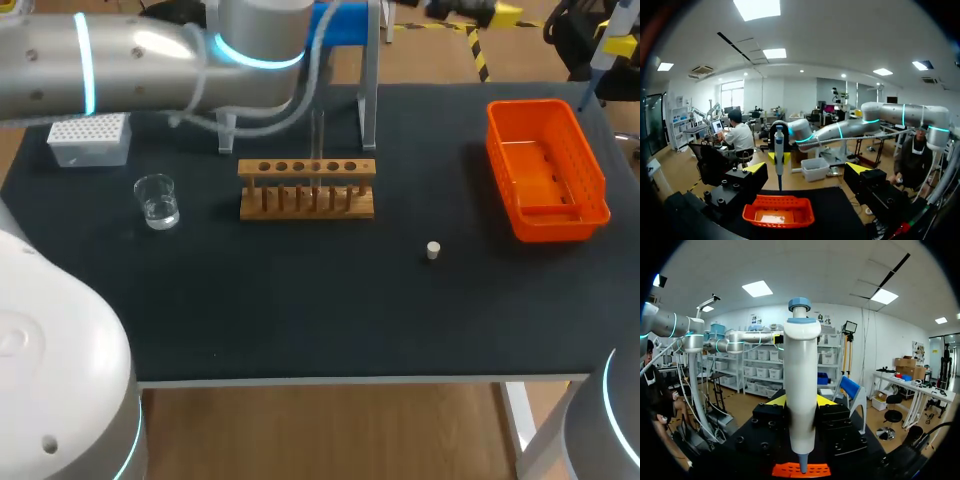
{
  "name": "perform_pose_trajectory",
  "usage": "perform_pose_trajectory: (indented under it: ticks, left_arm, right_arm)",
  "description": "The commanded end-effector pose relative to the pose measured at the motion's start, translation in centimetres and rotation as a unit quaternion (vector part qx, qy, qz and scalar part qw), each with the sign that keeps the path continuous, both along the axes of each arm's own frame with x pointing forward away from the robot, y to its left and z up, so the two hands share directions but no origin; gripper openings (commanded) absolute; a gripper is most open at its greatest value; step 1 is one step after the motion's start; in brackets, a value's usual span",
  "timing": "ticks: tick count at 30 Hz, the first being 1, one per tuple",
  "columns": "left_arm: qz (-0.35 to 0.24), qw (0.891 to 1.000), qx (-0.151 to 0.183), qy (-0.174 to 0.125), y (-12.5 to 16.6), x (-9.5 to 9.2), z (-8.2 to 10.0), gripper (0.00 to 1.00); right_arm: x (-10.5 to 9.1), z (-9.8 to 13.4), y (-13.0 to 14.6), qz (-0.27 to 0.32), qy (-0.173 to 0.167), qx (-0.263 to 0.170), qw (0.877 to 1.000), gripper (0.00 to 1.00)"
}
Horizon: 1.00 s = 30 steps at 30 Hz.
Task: Invert the test tube, pick up the pipette, mount the tip to pipette, aspirate from beaker and dispense into the tube, eject the tip, return the pipette, and cap with the stopper.
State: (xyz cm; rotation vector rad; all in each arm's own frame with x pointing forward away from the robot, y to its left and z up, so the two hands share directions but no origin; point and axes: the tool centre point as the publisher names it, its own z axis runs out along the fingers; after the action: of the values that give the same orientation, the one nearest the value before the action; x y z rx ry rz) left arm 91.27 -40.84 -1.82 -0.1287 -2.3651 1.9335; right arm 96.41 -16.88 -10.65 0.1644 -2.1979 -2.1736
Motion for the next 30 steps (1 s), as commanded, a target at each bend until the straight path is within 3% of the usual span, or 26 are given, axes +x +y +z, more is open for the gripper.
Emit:
perform_pose_trajectory:
  ticks: [1,11,22,30]
  left_arm:
    - [0.023,0.999,-0.025,-0.005,6.3,-2.2,-1.2,1.0]
    - [0.051,0.997,-0.053,-0.03,12.3,-3.7,-4.4,1.0]
    - [0.067,0.995,-0.07,-0.021,16.4,-4.8,-7.7,1.0]
    - [0.093,0.993,-0.07,-0.022,18.6,-5.4,-9.0,1.0]
  right_arm:
    - [0.0,0.1,-0.1,0.001,0.0,-0.002,1.0,0.0]
    - [0.0,0.1,-0.1,0.001,0.0,-0.002,1.0,0.0]
    - [0.0,0.1,-0.1,0.001,0.0,-0.002,1.0,0.0]
    - [0.0,0.1,-0.1,0.001,0.0,-0.002,1.0,0.0]
